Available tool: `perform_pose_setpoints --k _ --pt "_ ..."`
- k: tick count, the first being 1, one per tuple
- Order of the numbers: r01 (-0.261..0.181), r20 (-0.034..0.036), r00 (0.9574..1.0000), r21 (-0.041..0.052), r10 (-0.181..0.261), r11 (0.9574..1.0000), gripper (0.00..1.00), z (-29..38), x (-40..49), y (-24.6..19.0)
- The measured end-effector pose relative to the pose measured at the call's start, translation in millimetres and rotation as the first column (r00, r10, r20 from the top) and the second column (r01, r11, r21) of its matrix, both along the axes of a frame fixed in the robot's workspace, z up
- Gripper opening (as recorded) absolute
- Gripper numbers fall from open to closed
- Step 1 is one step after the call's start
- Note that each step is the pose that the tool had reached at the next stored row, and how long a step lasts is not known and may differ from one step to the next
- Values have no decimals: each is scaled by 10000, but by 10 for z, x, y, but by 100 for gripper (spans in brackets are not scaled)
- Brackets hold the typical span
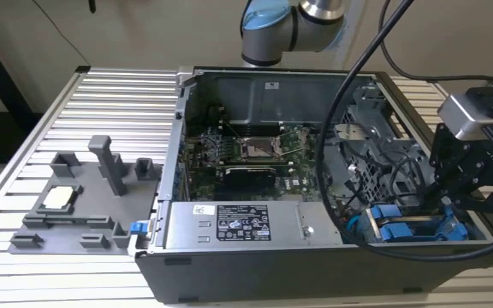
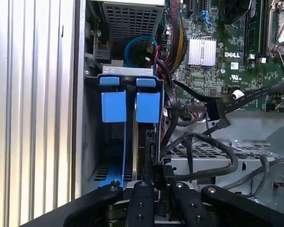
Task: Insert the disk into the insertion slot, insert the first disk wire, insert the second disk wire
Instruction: 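Insert the first disk wire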
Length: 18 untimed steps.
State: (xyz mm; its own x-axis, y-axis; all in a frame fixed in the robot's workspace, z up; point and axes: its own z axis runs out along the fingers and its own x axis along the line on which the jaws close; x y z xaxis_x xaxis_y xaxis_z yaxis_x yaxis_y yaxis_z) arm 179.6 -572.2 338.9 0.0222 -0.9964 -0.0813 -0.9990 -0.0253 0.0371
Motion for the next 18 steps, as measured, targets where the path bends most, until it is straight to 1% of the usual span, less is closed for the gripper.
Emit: perform_pose_setpoints --k 8,13,18 --pt "216 0 9998 0 -216 9998 19 -7 -1 -7" --pt "311 0 9995 -1 -311 9995 19 -33 -1 -7" --pt "315 0 9995 -5 -315 9995 19 -54 -1 -9"
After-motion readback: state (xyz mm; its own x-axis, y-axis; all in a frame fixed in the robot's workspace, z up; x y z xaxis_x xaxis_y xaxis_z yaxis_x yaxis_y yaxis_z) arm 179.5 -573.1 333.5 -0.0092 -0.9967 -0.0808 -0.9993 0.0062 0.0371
